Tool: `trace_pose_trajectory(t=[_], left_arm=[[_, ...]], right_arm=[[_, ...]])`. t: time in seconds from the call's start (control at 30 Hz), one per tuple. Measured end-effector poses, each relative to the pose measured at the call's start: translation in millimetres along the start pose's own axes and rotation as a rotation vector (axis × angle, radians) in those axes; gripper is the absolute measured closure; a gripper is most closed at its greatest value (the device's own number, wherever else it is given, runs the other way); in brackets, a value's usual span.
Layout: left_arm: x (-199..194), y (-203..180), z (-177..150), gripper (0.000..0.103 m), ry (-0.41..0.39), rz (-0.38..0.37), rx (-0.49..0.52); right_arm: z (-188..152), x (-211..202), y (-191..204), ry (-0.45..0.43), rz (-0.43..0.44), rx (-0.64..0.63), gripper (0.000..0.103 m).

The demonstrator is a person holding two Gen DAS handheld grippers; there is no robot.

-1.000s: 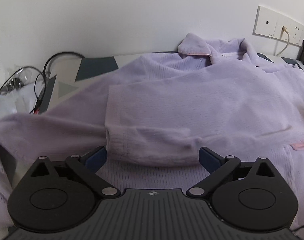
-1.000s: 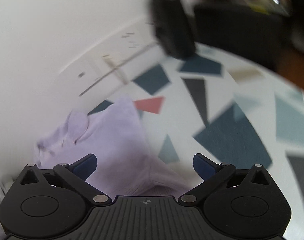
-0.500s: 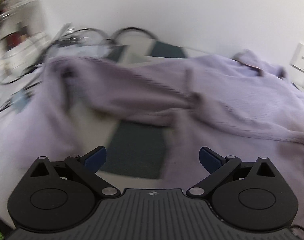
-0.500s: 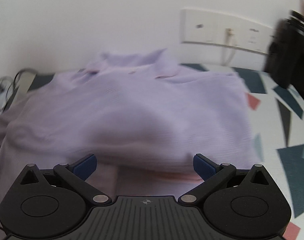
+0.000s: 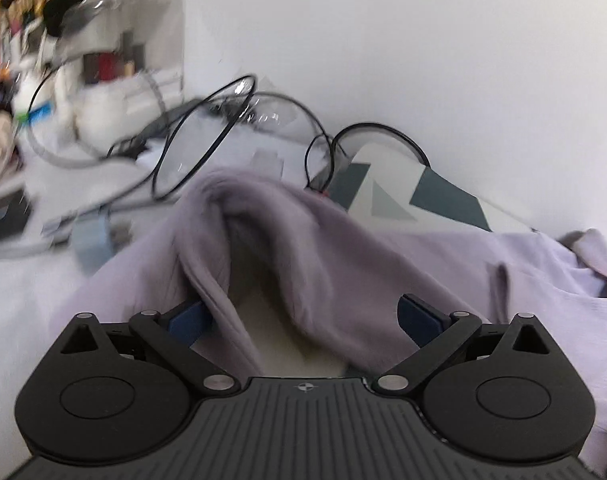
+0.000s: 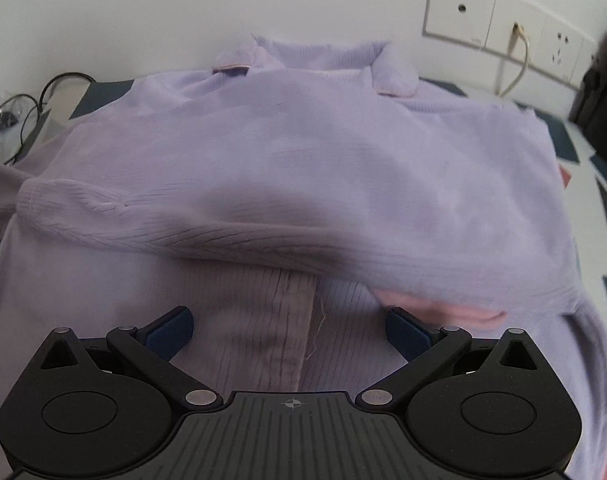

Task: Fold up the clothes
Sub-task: 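Move the left gripper to the other sleeve and grasp its cuff, then lift the sleeve with the left gripper and fold it across the body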

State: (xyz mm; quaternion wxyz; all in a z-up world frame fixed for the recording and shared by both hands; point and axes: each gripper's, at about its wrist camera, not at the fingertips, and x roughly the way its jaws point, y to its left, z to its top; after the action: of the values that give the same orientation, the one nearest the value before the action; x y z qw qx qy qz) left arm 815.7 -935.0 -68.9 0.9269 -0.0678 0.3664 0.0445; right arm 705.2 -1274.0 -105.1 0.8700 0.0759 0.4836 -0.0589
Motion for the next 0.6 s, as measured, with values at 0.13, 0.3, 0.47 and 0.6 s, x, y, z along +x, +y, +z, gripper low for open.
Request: trace_pose_trajectory(t=[0.13, 0.3, 0.47, 0.6], left_arm=[[18.7, 3.9, 10.9, 0.002, 0.016, 0.0, -0.028], [33.3, 18.3, 14.0, 0.015, 0.042, -0.03, -0.16], [37.8, 32.5, 13.0, 0.087, 0.04, -0.018, -0.21], [6.6, 16.4, 12.3, 0.09, -0.045, -0.009, -0.098]], right_arm=[[-0.4, -1.3, -4.5, -0.001, 0.012, 0.026, 0.001], [0.3, -3.3, -13.1, -0.005, 0.026, 0.084, 0.001], [1.1, -6.8, -22.6, -0.007, 0.036, 0.134, 0.001], [1.9, -11.9, -43.8, -0.012, 0.046, 0.246, 0.001]])
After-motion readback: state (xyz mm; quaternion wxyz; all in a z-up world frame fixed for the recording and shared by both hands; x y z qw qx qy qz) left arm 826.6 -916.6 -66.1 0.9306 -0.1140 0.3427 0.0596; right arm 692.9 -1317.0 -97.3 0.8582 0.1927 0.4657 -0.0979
